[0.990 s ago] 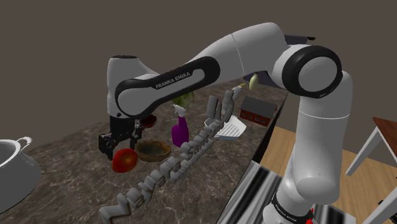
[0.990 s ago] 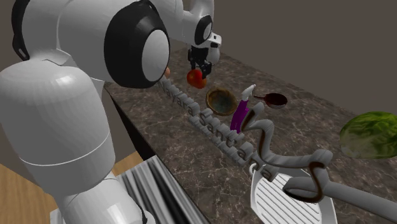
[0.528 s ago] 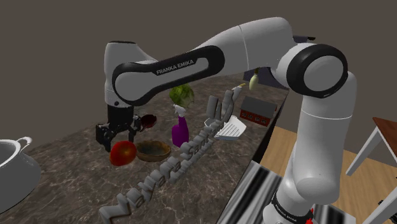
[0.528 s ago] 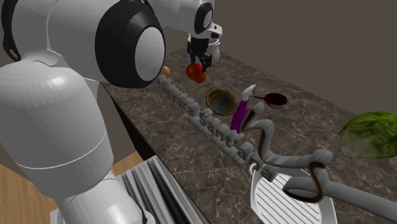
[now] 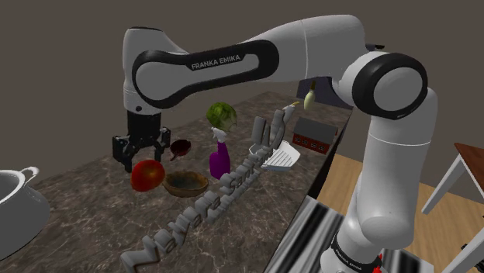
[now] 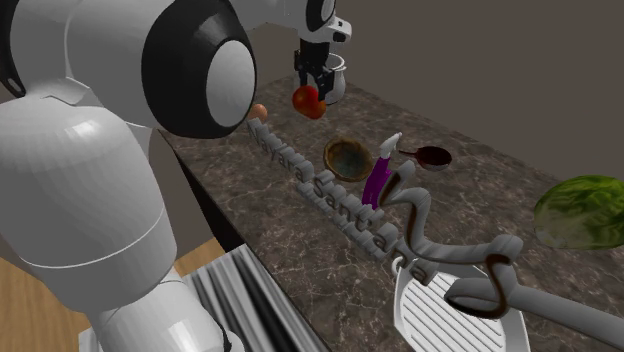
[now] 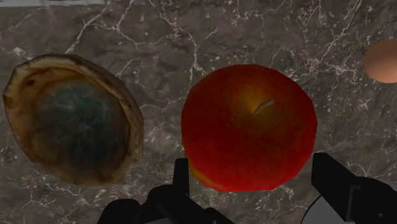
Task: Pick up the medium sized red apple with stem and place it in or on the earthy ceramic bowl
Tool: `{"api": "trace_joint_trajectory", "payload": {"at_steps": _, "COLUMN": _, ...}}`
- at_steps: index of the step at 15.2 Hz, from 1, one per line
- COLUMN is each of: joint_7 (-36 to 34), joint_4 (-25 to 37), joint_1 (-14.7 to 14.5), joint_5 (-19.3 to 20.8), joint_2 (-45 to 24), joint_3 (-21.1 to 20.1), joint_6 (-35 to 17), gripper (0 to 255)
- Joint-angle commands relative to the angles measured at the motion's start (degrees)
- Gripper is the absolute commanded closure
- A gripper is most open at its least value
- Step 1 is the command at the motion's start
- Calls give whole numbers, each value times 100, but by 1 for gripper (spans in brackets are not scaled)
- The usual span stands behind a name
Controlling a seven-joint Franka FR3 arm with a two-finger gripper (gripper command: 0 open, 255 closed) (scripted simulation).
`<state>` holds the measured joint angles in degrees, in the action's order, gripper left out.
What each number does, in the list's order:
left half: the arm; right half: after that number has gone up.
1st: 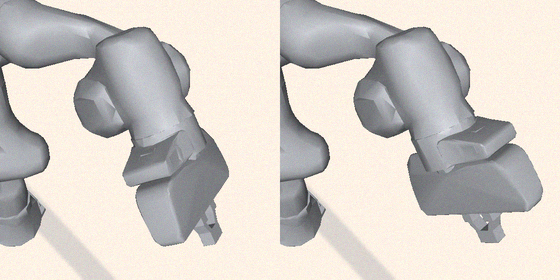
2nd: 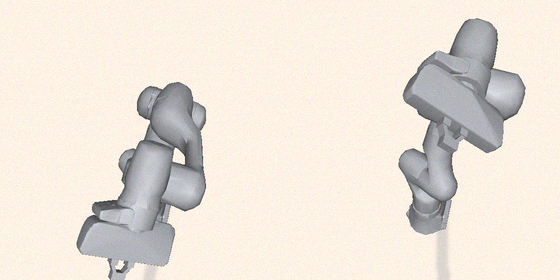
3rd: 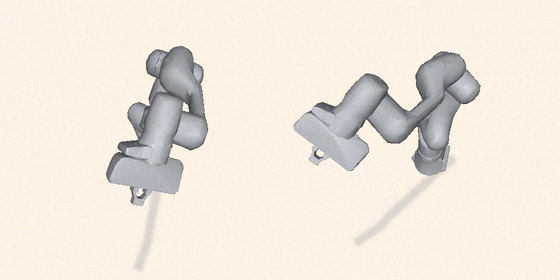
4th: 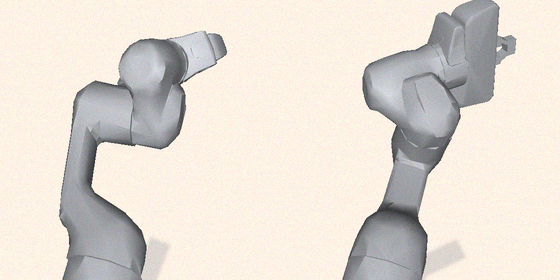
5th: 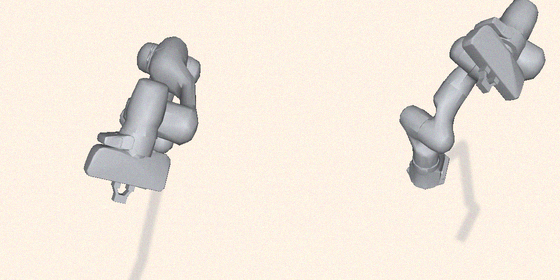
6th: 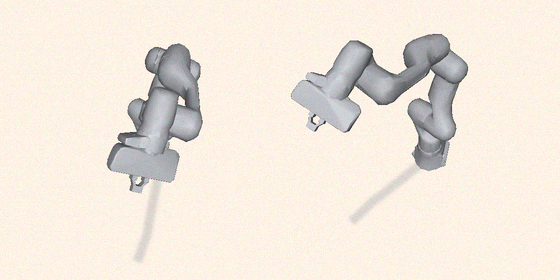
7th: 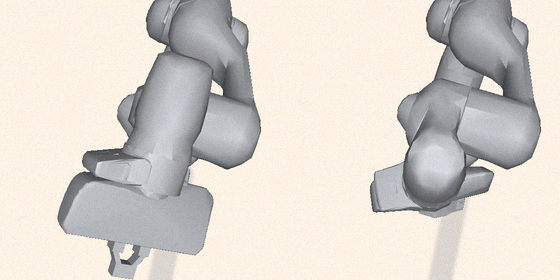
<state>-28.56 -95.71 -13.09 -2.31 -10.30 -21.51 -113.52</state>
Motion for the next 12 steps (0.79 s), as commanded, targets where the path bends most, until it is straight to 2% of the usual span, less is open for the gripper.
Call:
{"api": "trace_joint_trajectory", "payload": {"at_steps": 1, "joint_7": -18, "joint_4": 143, "joint_1": -7, "joint_5": 3, "joint_2": 7, "joint_3": -5, "joint_6": 151, "gripper": 255}}
{"api": "trace_joint_trajectory", "payload": {"at_steps": 2, "joint_7": -20, "joint_4": 177, "joint_1": -7, "joint_5": 2, "joint_2": 10, "joint_3": -5, "joint_6": 188, "gripper": 255}}
{"api": "trace_joint_trajectory", "payload": {"at_steps": 12, "joint_7": 1262, "joint_4": 477, "joint_1": 770, "joint_5": -282, "joint_2": 137, "joint_3": 479, "joint_6": 731, "gripper": 255}}
